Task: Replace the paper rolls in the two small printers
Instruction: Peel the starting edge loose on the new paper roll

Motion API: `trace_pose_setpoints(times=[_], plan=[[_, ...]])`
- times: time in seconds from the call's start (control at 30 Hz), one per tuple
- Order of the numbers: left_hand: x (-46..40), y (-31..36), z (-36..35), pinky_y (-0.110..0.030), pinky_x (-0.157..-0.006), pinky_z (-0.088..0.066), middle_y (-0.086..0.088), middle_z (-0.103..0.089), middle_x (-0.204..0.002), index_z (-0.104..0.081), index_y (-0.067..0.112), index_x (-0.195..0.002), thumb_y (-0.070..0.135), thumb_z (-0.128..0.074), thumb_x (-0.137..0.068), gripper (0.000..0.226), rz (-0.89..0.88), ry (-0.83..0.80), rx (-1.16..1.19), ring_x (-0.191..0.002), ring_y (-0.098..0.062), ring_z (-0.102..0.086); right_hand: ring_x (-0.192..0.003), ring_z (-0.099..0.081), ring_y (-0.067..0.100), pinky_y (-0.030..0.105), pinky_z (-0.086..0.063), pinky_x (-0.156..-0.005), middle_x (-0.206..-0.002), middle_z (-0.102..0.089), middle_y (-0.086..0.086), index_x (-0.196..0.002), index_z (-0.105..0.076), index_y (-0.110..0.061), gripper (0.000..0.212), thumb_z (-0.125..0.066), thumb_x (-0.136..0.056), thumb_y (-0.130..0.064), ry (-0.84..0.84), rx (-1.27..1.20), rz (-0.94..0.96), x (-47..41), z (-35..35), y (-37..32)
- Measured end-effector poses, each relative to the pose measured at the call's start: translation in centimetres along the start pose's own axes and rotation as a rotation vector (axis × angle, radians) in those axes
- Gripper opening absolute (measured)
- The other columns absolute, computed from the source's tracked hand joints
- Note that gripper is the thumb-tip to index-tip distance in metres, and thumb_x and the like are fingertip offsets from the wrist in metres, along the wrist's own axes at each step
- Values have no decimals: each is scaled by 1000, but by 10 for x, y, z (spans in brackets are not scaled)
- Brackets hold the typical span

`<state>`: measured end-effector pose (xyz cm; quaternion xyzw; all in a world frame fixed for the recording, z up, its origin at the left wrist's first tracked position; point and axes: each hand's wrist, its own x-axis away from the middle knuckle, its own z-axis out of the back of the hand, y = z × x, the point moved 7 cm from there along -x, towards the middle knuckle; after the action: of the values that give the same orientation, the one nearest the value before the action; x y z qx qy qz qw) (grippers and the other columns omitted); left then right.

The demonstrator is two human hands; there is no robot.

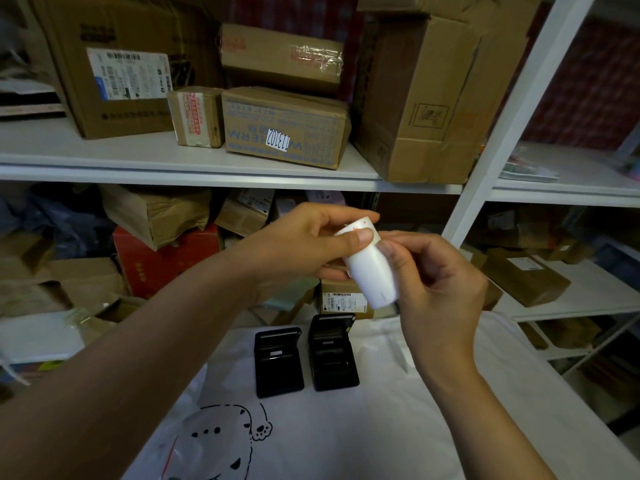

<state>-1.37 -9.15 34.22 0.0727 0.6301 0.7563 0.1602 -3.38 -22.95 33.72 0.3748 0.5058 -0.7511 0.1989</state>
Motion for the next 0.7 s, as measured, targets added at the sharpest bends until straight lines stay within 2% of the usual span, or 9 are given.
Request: trace_pose_setpoints(times=[0.1, 0.2, 0.27, 0.53, 0.6, 0.7], plan=[[-3, -4, -2, -26, -81, -58, 0, -65, -119, -53, 22, -131, 21, -49, -96, 35, 68, 0, 32, -103, -12, -66, -88, -62, 4, 20, -52, -71, -92, -66, -12, -94, -64, -24, 9, -64, -89, -17, 19, 35, -10, 4, -2, 4], [-6, -6, -3, -30, -82, -58, 0, -67, -117, -56, 24, -128, 23, -50, -96, 32, 109, 9, 34, -103, -14, -67, -90, -61, 1, 15, -50, -72, -94, -64, -16, -94, -62, -24, 8, -62, -90, -17, 27, 19, -16, 8, -3, 5], [-7, -5, -3, -31, -82, -58, 0, -68, -115, -58, 25, -125, 23, -51, -96, 30, 131, 15, 40, -102, -15, -67, -90, -60, 2, 14, -49, -72, -96, -63, -16, -94, -62, -22, 4, -60, -91, -20, 32, -8, -7, 11, -3, 5], [-8, -6, -4, -30, -78, -58, -4, -69, -112, -61, 23, -120, 26, -54, -94, 27, 178, 34, 4, -98, -16, -68, -94, -55, -5, 6, -44, -72, -103, -60, -9, -94, -57, -21, 13, -49, -89, -31, 0, 21, 47, 19, -3, 2], [-8, -6, -4, -29, -76, -59, -4, -69, -112, -61, 21, -122, 26, -53, -95, 29, 175, 41, 3, -97, -16, -68, -94, -58, -2, 8, -47, -70, -103, -60, -14, -97, -57, -22, 16, -50, -89, -34, -17, 4, 33, 19, -2, 1], [-7, -1, 0, -28, -75, -59, -4, -69, -112, -60, 19, -124, 26, -52, -95, 31, 141, 49, -4, -99, -16, -68, -99, -61, -4, 10, -51, -76, -108, -60, -24, -115, -55, -29, 30, -62, -87, -35, -62, -34, -13, 14, -2, 0]])
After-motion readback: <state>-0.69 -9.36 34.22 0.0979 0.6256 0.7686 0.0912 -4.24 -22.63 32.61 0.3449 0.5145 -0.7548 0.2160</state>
